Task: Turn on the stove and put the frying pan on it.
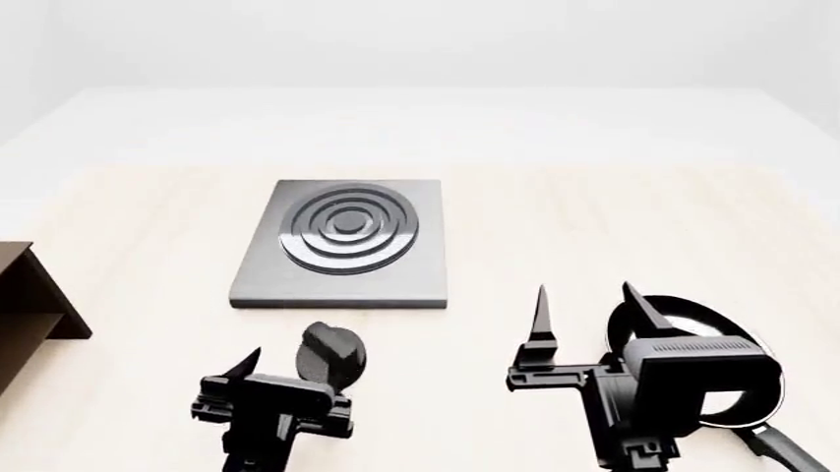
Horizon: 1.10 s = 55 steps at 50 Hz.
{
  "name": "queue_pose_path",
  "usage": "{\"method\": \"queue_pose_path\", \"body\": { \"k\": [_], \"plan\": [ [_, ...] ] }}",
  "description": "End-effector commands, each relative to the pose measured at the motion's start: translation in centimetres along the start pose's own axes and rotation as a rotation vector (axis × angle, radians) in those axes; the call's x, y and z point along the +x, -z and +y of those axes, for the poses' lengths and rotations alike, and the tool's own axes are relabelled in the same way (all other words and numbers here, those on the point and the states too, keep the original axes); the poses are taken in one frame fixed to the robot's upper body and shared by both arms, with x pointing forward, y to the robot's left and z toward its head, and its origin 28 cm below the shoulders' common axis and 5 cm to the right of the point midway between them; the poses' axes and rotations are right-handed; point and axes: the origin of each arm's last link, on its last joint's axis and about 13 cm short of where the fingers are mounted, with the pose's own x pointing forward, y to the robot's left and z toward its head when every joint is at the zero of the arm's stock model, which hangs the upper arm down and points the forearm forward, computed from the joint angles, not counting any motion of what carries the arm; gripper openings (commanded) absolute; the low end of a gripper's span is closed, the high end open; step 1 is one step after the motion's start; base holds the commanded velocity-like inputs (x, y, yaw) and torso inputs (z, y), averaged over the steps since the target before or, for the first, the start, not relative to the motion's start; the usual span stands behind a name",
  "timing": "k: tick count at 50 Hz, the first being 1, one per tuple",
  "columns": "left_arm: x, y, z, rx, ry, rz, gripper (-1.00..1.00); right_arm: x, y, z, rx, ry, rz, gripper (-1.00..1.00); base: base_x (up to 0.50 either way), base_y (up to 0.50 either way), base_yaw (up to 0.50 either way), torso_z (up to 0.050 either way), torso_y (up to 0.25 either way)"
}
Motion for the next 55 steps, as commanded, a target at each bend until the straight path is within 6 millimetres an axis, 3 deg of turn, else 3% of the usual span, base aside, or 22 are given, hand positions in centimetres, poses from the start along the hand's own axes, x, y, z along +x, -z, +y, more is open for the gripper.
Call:
{"method": "queue_pose_path", "body": {
  "k": [1, 2, 3, 4, 12, 18, 29, 38, 48, 55],
  "plan": [
    [-1.0, -2.9, -2.4, 0.018, 0.189, -0.118, 1.00, 0.0, -0.1, -0.2, -0.003, 0.003, 0.001, 1.00, 0.00, 0.00, 0.00, 0.000, 0.000],
    [-1.0, -5.3, 1.1, -0.105, -0.016, -0.112, 1.00, 2.1, -4.8, -2.0, -0.143, -0.123, -0.118, 1.00, 0.00, 0.00, 0.00, 0.000, 0.000],
    [-1.7, -7.5, 2.3, -0.159, -0.048, -0.117, 1.00, 2.1, -4.7, -2.7, -0.201, -0.111, -0.005, 1.00, 0.00, 0.00, 0.00, 0.000, 0.000],
    [-2.3, -9.5, 2.1, -0.153, -0.028, -0.189, 1.00, 1.9, -4.4, -3.1, -0.220, -0.102, 0.081, 1.00, 0.00, 0.00, 0.00, 0.000, 0.000],
    [-2.3, -9.6, 2.2, -0.142, -0.023, -0.195, 1.00, 2.4, -5.7, -4.0, -0.312, -0.098, 0.107, 1.00, 0.00, 0.00, 0.00, 0.000, 0.000],
    [-2.4, -9.5, 2.2, -0.144, -0.018, -0.196, 1.00, 2.8, -6.6, -5.3, -0.546, -0.158, 0.173, 1.00, 0.00, 0.00, 0.00, 0.000, 0.000],
    [-2.5, -9.6, 2.4, -0.137, -0.029, -0.217, 1.00, 3.5, -8.0, -7.3, -0.799, -0.151, 0.286, 1.00, 0.00, 0.00, 0.00, 0.000, 0.000],
    [-2.4, -9.4, 2.3, -0.134, -0.027, -0.211, 1.00, 3.4, -8.7, -9.2, -0.912, -0.227, 0.519, 1.00, 0.00, 0.00, 0.00, 0.000, 0.000],
    [-2.5, -9.1, 2.1, -0.129, -0.014, -0.203, 1.00, 3.4, -8.2, -11.7, -1.035, -0.273, 0.826, 1.00, 0.00, 0.00, 0.00, 0.000, 0.000],
    [-2.6, -9.0, 2.0, -0.125, -0.010, -0.203, 1.00, 3.2, -7.0, -13.4, -0.969, -0.256, 1.031, 1.00, 0.00, 0.00, 0.00, 0.000, 0.000]
  ]
}}
